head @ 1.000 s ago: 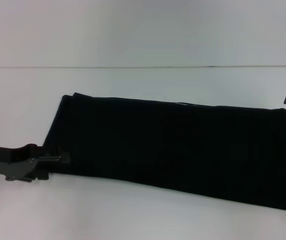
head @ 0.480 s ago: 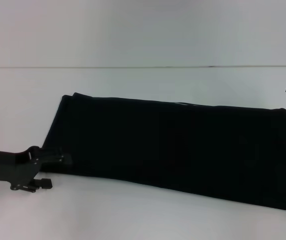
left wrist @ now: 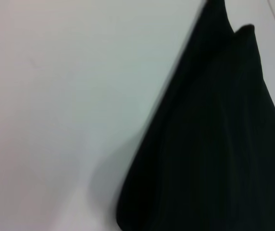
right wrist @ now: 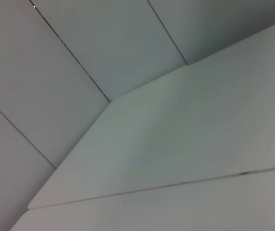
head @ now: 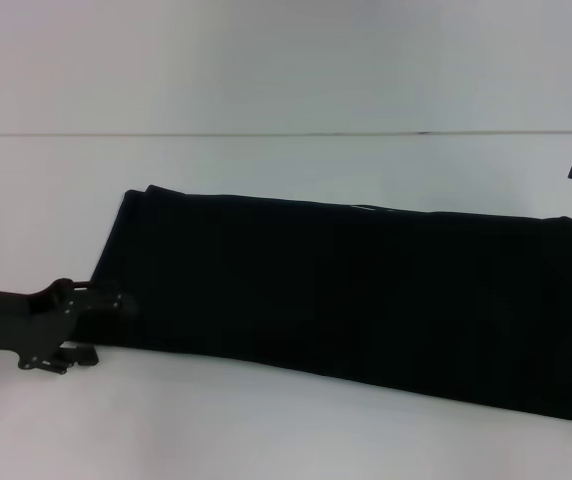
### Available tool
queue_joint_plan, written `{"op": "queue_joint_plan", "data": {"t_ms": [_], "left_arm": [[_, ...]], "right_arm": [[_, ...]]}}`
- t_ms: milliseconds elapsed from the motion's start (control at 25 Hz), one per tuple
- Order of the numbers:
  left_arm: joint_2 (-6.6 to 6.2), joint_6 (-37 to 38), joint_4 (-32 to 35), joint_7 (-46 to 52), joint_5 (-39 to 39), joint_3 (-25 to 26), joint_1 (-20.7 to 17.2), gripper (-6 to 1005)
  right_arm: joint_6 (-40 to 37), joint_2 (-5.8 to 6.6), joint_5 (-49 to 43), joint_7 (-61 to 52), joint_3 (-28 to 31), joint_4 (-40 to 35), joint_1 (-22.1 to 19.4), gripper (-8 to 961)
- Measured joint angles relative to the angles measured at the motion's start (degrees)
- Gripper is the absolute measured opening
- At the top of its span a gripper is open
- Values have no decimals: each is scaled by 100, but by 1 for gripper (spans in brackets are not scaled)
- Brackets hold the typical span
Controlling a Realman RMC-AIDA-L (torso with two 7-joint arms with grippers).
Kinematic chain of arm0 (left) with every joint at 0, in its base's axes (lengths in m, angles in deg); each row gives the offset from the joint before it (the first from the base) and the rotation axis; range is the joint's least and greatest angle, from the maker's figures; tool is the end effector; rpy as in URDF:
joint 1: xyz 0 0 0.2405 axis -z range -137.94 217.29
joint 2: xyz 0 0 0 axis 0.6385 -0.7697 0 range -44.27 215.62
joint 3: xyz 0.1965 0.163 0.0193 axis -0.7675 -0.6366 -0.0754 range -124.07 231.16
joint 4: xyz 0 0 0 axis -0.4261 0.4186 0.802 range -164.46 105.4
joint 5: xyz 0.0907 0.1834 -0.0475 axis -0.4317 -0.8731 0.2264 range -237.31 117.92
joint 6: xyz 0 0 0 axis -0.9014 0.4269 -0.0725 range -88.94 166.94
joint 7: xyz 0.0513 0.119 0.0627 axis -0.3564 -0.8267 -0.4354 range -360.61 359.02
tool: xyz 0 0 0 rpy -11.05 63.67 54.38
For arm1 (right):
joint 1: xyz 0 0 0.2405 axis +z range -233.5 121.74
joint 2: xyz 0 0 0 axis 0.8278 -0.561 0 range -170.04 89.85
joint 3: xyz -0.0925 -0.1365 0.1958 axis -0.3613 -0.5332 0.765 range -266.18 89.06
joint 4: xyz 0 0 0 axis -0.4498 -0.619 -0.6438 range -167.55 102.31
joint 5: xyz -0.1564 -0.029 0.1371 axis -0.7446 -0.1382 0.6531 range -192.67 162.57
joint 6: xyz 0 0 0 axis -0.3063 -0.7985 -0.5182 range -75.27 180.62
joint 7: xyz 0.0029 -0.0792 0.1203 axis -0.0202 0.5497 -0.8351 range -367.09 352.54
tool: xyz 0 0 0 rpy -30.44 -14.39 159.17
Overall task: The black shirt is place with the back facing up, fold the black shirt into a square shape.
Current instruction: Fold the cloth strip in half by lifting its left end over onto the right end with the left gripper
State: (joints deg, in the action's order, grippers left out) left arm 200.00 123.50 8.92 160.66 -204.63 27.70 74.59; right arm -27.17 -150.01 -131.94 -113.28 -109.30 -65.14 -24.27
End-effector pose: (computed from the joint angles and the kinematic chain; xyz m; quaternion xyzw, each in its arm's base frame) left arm -0.3249 0.3423 0.0389 -0.5650 -0.8070 -0.1330 0.1084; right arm 0.3228 0.3676 0.0955 -0.7793 0.4778 0.3101 0.2612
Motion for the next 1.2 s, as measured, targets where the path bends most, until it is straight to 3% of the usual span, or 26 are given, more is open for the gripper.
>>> {"op": "queue_joint_plan", "data": {"t_ms": [1200], "left_arm": [[-23,-753,-74,-181,1,15,39,940]], "right_arm": [[-49,24,88,-43,0,-61,12,911]]}}
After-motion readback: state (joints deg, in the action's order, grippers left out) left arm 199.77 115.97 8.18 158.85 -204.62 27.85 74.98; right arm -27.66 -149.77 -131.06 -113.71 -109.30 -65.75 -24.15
